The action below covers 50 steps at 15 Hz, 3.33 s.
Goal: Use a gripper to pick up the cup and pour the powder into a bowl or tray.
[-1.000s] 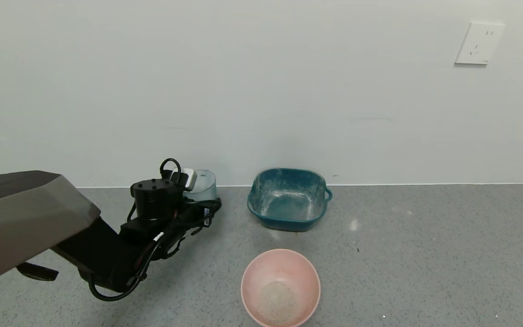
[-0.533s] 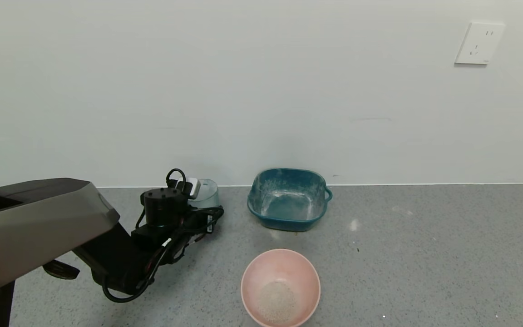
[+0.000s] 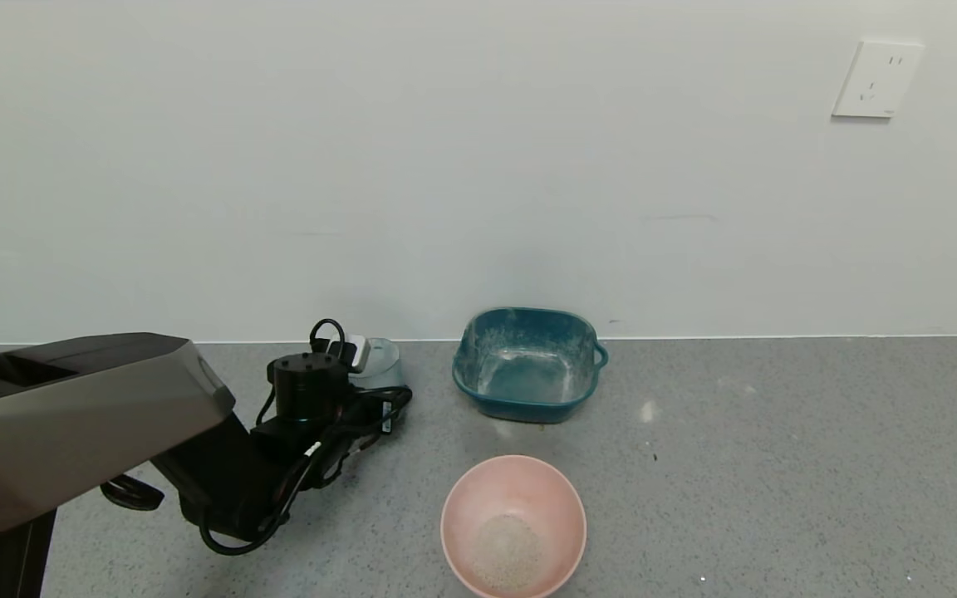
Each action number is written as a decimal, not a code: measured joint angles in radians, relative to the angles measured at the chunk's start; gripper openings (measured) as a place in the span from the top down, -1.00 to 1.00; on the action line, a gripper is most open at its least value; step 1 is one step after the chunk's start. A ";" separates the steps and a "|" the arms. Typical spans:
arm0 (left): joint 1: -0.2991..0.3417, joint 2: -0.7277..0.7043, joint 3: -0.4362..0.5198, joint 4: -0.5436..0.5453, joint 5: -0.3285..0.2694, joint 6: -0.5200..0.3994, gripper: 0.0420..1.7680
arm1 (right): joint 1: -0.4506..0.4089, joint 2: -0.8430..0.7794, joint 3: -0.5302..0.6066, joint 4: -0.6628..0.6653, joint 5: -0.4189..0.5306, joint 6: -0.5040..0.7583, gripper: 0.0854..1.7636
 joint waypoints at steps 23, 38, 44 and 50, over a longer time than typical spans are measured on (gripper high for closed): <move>-0.002 -0.059 0.020 0.127 0.003 -0.013 -0.86 | 0.000 0.000 0.000 0.000 0.000 0.000 -0.94; -0.002 -0.915 0.114 0.801 0.008 -0.014 -0.93 | 0.000 0.000 0.000 0.000 0.000 0.000 -0.94; -0.003 -1.282 0.261 0.879 0.072 -0.012 -0.93 | 0.000 0.000 0.000 0.000 0.000 0.000 -0.94; 0.004 -1.620 0.342 1.060 0.137 -0.013 -0.94 | 0.000 0.000 0.000 0.000 0.000 0.000 -0.94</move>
